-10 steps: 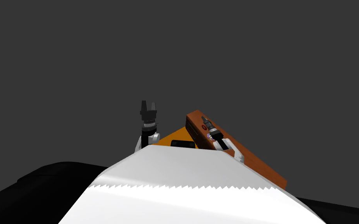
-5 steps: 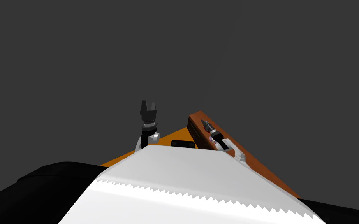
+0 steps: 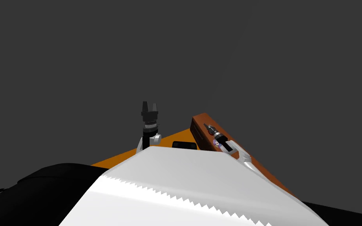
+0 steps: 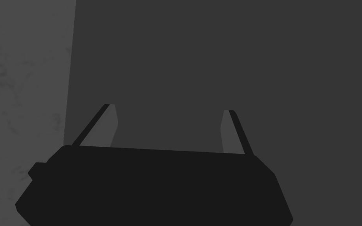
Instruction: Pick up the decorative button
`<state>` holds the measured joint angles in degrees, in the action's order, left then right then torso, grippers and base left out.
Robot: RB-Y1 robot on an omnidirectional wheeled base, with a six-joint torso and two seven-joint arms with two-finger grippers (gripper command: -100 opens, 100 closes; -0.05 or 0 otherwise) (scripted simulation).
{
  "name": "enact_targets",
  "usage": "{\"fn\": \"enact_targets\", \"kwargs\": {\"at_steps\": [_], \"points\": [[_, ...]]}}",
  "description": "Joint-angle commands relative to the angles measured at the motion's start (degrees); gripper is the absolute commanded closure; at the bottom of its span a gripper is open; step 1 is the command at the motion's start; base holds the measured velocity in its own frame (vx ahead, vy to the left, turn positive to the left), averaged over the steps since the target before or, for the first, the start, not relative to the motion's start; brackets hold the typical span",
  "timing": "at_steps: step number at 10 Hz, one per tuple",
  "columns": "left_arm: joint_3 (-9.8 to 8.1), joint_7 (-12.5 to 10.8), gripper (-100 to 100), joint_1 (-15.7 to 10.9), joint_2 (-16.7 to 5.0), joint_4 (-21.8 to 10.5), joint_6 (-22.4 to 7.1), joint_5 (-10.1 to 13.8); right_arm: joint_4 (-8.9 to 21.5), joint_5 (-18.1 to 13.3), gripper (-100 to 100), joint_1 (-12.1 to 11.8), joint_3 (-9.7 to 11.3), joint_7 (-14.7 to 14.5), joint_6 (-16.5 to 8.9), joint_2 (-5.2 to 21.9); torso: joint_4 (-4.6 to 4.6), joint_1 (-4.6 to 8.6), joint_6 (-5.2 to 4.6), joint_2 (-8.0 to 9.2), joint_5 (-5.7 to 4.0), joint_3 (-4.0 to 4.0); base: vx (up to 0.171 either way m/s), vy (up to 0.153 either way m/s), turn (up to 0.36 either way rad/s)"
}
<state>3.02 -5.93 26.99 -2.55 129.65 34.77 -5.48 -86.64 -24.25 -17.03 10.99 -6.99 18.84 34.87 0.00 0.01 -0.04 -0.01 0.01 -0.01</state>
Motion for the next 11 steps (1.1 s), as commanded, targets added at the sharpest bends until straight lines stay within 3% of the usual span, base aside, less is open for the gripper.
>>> {"fn": "enact_targets", "kwargs": {"at_steps": [1,3,4,7,8,10,11], "points": [[0.00,0.00,0,0.00,0.00,0.00,0.00,0.00,2.86,-1.11,-100,0.60,1.52,-0.74,-0.32,2.21,0.00,0.00,0.00,0.00,0.00,0.00,-0.003,-0.011,0.260],[0.00,0.00,0,0.00,0.00,0.00,0.00,0.00,7.72,-2.25,-100,1.57,3.54,-1.40,-0.30,5.45,0.00,0.04,0.00,0.00,-0.01,0.00,-0.007,-0.017,0.249],[0.00,0.00,0,0.00,0.00,0.00,0.00,0.00,8.40,-2.25,-100,1.57,3.54,-1.40,-0.30,5.45,-0.01,0.04,-0.02,0.03,0.00,0.02,-0.008,-0.014,0.063],[0.00,0.00,0,0.00,0.00,0.00,0.00,0.00,14.67,-3.63,-100,2.76,6.78,-2.28,-0.19,9.86,-0.01,0.00,-0.01,0.04,0.00,0.02,-0.014,-0.008,0.208],[0.00,0.00,0,0.00,0.00,0.00,0.00,0.00,15.34,-3.63,-100,2.76,6.78,-2.28,-0.19,9.86,-0.01,0.01,-0.01,0.06,0.00,0.03,-0.014,-0.010,0.059],[0.00,0.00,0,0.00,0.00,0.00,0.00,0.00,19.51,-4.32,-100,3.38,8.97,-2.79,-0.06,12.44,-0.02,-0.02,-0.02,0.06,0.01,0.03,-0.017,-0.002,0.152],[0.00,0.00,0,0.00,0.00,0.00,0.00,0.00,19.54,-4.32,-100,3.38,8.97,-2.79,-0.06,12.44,-0.02,-0.03,-0.03,0.07,0.00,0.04,-0.017,-0.007,0.062]]}}
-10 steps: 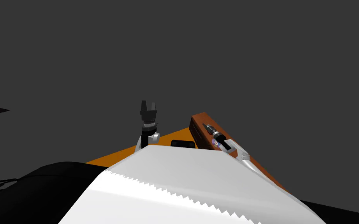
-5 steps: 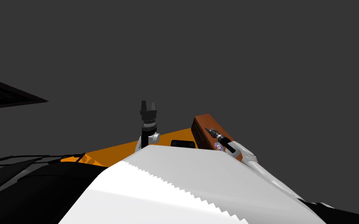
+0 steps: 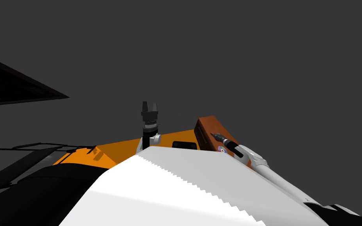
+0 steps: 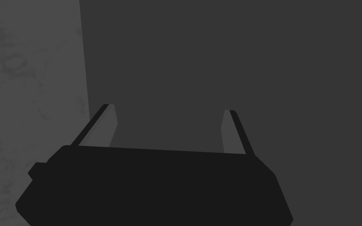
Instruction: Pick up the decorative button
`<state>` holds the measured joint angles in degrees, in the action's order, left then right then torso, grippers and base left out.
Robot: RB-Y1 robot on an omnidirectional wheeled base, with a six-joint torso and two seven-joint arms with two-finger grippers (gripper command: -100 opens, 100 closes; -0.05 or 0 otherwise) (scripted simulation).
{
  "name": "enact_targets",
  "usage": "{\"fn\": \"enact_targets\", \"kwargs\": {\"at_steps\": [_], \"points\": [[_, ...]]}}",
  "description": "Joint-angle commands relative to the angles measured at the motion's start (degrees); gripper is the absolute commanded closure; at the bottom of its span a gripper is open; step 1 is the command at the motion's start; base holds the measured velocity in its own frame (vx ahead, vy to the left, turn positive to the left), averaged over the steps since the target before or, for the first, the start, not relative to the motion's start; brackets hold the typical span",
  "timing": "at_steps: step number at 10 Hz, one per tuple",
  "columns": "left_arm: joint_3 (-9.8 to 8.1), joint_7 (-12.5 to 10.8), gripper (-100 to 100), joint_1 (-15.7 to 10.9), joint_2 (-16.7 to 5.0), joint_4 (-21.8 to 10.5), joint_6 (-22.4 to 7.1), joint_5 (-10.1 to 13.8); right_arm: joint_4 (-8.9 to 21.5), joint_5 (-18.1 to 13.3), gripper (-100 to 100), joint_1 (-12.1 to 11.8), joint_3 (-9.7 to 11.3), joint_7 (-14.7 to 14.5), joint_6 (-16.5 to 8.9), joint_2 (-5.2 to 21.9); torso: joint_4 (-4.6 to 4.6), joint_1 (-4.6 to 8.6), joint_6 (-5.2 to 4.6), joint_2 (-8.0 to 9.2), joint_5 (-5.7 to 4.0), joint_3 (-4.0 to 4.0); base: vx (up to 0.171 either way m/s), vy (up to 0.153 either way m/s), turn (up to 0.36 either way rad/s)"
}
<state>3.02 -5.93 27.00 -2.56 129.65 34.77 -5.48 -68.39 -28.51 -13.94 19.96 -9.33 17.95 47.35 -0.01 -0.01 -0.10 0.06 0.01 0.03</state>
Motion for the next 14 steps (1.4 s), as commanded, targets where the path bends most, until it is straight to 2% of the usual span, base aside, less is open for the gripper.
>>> {"fn": "enact_targets", "kwargs": {"at_steps": [1,2,9,10,11,12,14], "points": [[0.00,0.00,0,0.00,0.00,0.00,0.00,0.00,2.86,-0.35,-100,0.55,1.07,-0.67,0.91,1.11,0.00,0.00,0.00,0.00,0.00,0.00,-0.017,-0.002,0.103],[0.00,0.00,0,0.00,0.00,0.00,0.00,0.00,3.23,-0.35,-100,0.55,1.07,-0.67,0.91,1.11,0.00,-0.01,0.03,0.00,0.00,0.00,-0.013,-0.004,0.058],[0.00,0.00,0,0.00,0.00,0.00,0.00,0.00,13.77,-1.33,-100,1.65,7.62,-1.79,1.48,6.75,-0.01,0.00,0.01,0.05,0.00,0.03,-0.028,-0.003,0.129],[0.00,0.00,0,0.00,0.00,0.00,0.00,0.00,13.48,-1.22,-100,1.63,6.87,-1.81,2.04,6.44,-0.02,0.00,0.00,0.05,0.00,0.03,-0.014,-0.004,0.011],[0.00,0.00,0,0.00,0.00,0.00,0.00,0.00,13.61,-1.24,0,1.64,6.98,-1.87,1.98,6.47,-0.01,-0.01,-0.01,0.00,0.00,0.01,0.000,0.000,0.000],[0.00,0.00,0,0.00,0.00,0.00,0.00,0.00,14.50,-1.87,-100,1.93,6.82,-3.67,2.56,4.88,0.00,-0.02,0.00,-0.04,0.00,-0.02,0.083,-0.021,-0.168],[-0.01,0.00,0,0.02,0.00,0.00,0.00,0.00,15.39,-2.50,-100,2.22,6.67,-5.47,3.12,3.30,0.09,0.03,0.00,-0.43,-0.02,-0.24,0.133,-0.006,-0.141]]}}
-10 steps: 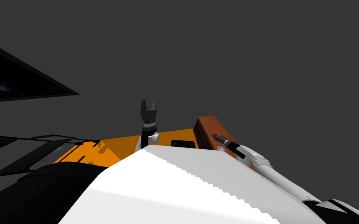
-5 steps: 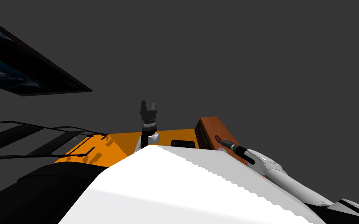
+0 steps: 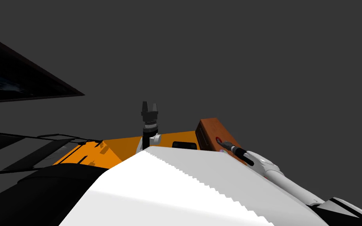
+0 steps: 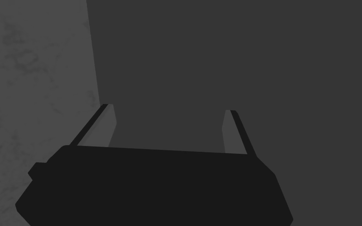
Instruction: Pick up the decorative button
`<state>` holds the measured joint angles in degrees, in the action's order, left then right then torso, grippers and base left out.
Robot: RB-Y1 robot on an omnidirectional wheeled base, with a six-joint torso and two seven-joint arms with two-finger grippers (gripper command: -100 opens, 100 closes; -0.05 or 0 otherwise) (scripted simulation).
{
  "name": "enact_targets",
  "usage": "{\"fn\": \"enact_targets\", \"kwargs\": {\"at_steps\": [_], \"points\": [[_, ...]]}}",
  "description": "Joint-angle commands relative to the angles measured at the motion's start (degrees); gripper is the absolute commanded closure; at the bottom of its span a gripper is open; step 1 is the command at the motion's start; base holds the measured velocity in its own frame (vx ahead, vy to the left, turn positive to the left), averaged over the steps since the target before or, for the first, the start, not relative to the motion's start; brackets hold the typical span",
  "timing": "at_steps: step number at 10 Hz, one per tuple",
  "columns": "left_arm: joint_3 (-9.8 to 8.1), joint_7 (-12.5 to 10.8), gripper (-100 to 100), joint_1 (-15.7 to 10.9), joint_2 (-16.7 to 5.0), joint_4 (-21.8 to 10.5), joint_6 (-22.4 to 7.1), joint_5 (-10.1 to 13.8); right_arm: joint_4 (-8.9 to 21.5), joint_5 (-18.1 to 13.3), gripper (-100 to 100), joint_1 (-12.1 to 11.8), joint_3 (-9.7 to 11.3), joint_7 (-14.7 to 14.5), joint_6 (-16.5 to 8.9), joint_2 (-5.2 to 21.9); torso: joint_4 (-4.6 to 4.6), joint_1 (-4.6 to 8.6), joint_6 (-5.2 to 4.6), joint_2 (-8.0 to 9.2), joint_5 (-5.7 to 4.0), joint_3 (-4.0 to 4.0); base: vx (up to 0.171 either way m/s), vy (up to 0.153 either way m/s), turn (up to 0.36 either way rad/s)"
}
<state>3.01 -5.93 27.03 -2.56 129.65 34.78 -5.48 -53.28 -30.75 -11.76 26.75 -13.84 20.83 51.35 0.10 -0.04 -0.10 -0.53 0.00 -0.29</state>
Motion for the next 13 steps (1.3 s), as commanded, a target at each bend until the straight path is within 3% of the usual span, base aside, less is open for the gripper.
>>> {"fn": "enact_targets", "kwargs": {"at_steps": [1,2,3,7,8,9,11,12,13], "points": [[0.00,0.00,0,0.00,0.00,0.00,0.00,0.00,0.73,-0.58,-100,0.18,-0.20,-1.85,0.52,-1.49,0.00,0.00,0.00,0.00,0.00,0.00,0.141,-0.009,-0.137],[0.00,0.00,0,0.00,0.00,0.00,0.00,0.00,0.68,-0.34,-100,0.04,-0.31,-1.29,0.47,-1.08,0.01,0.04,0.00,0.00,0.00,-0.01,0.054,-0.006,-0.021],[0.00,0.00,0,-0.01,0.00,0.00,0.00,0.00,0.76,-0.38,100,0.03,-0.35,-1.60,0.59,-1.19,-0.03,0.04,0.02,0.22,0.01,0.11,0.011,0.000,0.006],[0.00,0.00,0,-0.02,0.00,0.00,0.00,0.00,0.74,-0.41,100,0.06,-0.34,-1.63,0.61,-1.14,-0.10,0.04,-0.01,0.50,-0.03,0.27,0.001,-0.001,0.000],[0.00,0.00,0,-0.02,0.00,0.00,0.00,0.00,0.73,-0.42,0,0.07,-0.34,-1.64,0.61,-1.14,-0.10,0.04,-0.02,0.50,-0.03,0.28,0.000,0.000,0.000],[0.00,0.00,0,-0.02,0.00,0.00,0.00,0.00,-0.16,0.05,100,-0.11,-0.05,-0.05,-0.05,0.10,-0.10,0.04,-0.02,0.50,-0.03,0.28,-0.085,-0.006,0.149],[0.01,0.00,0,-0.04,0.00,-0.01,-0.01,0.00,-1.06,0.69,100,-0.40,0.10,1.75,-0.62,1.68,-0.18,0.08,0.01,0.98,-0.02,0.54,-0.160,0.001,0.167],[0.01,0.00,0,-0.04,0.00,-0.01,-0.01,0.00,-0.90,0.52,100,-0.28,0.02,1.17,-0.42,1.29,-0.19,0.04,-0.04,1.07,-0.01,0.59,-0.064,0.004,0.007],[0.00,0.00,0,-0.03,0.00,-0.01,-0.01,0.00,-0.99,0.57,0,-0.37,0.03,1.41,-0.53,1.39,-0.16,0.05,-0.03,0.86,-0.02,0.48,-0.013,0.001,-0.008]]}}
